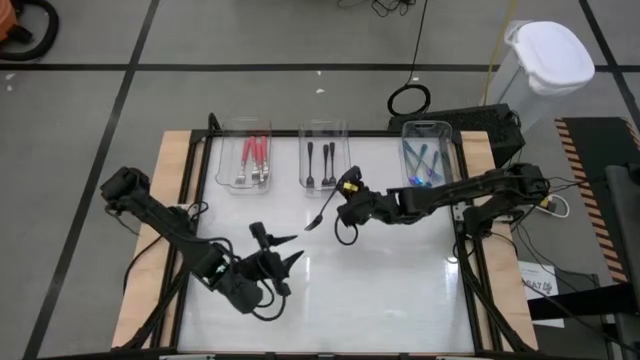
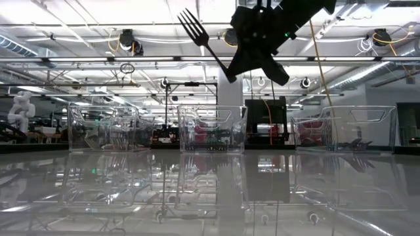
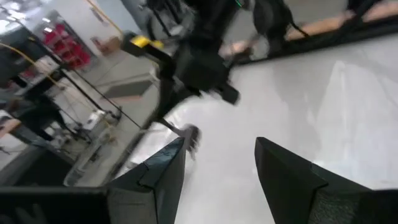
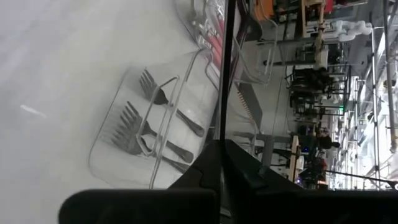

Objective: Sort silverware by color (type)
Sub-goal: Put the black fork into the middle transparent bin

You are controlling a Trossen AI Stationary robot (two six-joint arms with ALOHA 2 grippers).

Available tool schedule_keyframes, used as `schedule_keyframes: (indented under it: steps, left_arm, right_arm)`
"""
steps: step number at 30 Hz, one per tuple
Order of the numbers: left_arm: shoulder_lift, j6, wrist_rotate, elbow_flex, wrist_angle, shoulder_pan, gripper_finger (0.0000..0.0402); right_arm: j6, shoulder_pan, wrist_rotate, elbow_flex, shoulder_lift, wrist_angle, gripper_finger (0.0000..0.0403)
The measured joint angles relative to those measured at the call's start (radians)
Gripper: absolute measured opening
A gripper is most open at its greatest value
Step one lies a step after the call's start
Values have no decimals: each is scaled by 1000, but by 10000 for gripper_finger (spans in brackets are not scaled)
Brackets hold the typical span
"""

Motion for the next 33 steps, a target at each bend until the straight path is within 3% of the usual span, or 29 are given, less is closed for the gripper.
schedule_keyframes:
  steps: [3, 18, 22, 30, 33]
  left_arm:
    - [1, -34, 60, 0, -40, 26, 195]
    - [51, -51, 112, 0, -57, 130, 189]
    - [52, -26, 133, 0, -24, 139, 150]
    - [52, 54, 229, 0, 26, 144, 27]
    - [52, 76, 222, 1, 29, 144, 9]
  right_arm:
    - [-1, -7, -11, 0, 0, 1, 1]
    - [3, 28, -19, 0, 0, 1, 0]
    - [3, 46, -41, 0, 0, 1, 0]
    - [6, 54, -41, 0, 0, 0, 0]
    - [8, 54, -47, -1, 1, -6, 0]
